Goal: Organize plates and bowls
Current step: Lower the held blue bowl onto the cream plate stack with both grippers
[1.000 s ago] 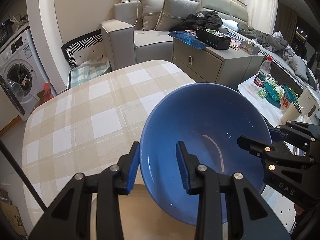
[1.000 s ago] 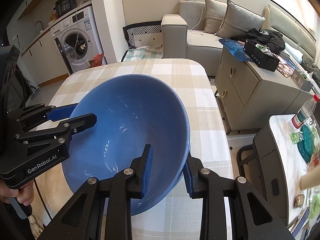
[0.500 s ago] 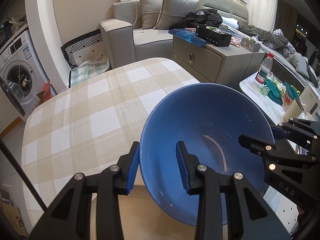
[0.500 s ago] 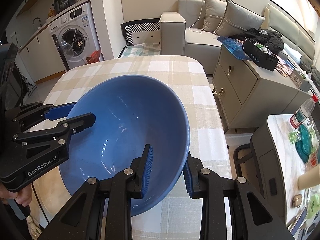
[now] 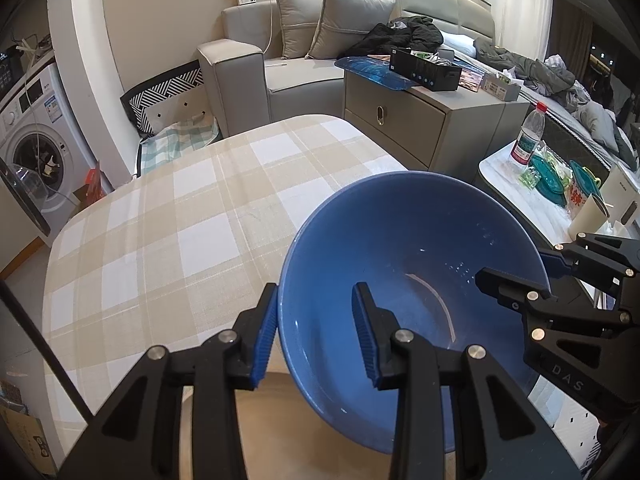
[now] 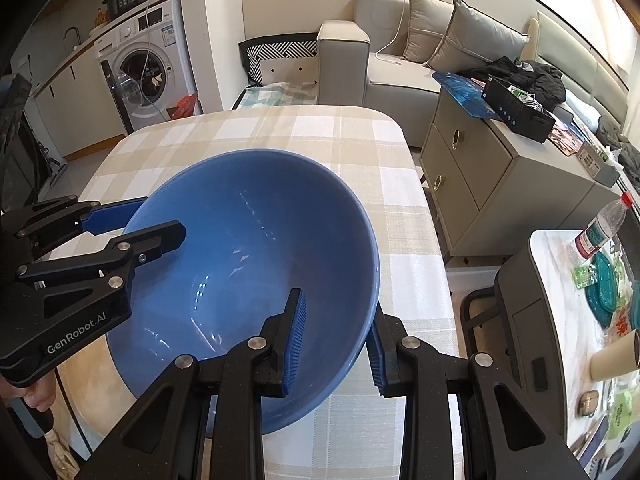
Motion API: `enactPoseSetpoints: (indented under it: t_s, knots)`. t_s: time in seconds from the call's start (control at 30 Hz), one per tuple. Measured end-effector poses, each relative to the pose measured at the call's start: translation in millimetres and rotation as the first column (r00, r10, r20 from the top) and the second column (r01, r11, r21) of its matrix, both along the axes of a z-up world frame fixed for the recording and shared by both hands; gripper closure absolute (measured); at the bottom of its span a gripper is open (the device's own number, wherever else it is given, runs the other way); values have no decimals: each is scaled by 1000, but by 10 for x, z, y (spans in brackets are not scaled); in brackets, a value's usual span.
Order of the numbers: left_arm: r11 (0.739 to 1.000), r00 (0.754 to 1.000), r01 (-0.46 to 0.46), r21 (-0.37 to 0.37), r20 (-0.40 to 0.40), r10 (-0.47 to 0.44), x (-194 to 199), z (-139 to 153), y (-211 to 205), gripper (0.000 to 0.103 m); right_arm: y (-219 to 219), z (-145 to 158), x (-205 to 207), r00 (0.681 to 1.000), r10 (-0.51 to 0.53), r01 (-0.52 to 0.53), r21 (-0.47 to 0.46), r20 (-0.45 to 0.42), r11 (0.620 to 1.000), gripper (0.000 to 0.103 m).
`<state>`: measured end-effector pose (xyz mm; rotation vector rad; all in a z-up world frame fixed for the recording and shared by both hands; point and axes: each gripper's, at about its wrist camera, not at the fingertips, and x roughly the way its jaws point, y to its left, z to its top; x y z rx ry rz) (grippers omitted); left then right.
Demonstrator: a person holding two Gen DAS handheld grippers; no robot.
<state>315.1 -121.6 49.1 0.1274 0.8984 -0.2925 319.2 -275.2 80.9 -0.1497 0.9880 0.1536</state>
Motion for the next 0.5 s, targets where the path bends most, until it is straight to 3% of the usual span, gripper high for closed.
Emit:
enactPoseSetpoints:
  t_s: [0.5]
  knots:
    - [1000, 1000, 5, 17, -1, -5, 9, -53, -18, 68, 34, -88, 26, 1000, 5, -5, -31, -4, 999, 73]
